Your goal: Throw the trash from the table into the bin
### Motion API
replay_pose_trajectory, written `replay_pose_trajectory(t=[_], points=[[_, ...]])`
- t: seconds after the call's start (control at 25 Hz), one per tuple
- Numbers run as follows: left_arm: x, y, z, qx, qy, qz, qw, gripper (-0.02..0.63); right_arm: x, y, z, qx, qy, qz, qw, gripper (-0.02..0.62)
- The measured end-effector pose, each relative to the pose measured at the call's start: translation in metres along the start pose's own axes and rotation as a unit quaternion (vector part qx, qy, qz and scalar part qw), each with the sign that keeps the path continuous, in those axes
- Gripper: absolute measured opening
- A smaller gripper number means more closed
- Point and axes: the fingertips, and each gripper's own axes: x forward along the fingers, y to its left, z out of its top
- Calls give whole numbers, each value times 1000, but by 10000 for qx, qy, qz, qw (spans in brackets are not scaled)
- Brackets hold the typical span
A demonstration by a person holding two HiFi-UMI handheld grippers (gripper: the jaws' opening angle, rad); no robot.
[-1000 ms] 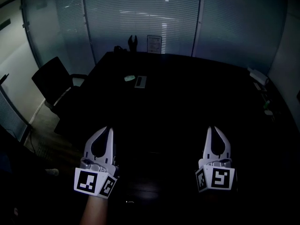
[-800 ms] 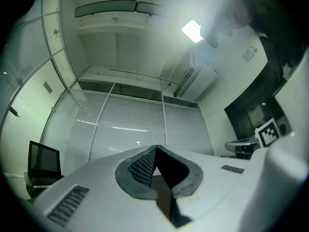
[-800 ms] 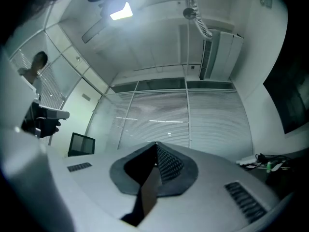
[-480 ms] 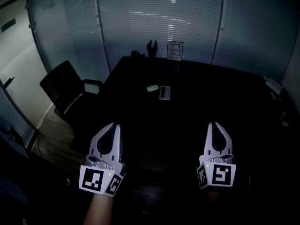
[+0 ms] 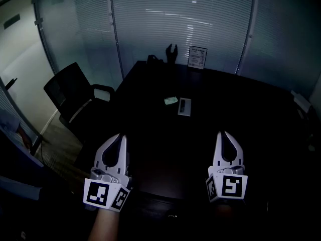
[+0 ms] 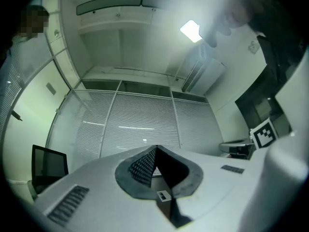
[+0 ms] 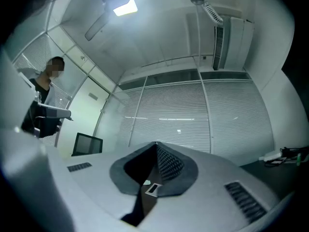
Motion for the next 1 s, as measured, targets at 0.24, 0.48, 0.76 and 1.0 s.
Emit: replay_pose_trajectory(t=[0.24,0.48,0.76,1.0], points=[[44,22,-8,118,-65,327,9994,0,67,-3,-15,53,-53,330,9994,8],[72,50,-25,181,-17,540,9984,0,124,10,-38,81,49,642,9979,8],[117,106,-53,128,132,533,9984,0,193,43,-72,36,369,711,9968,8],[173,158,-66,175,205,154,9995,0,259,66,-111,166,782,413,9959,9]])
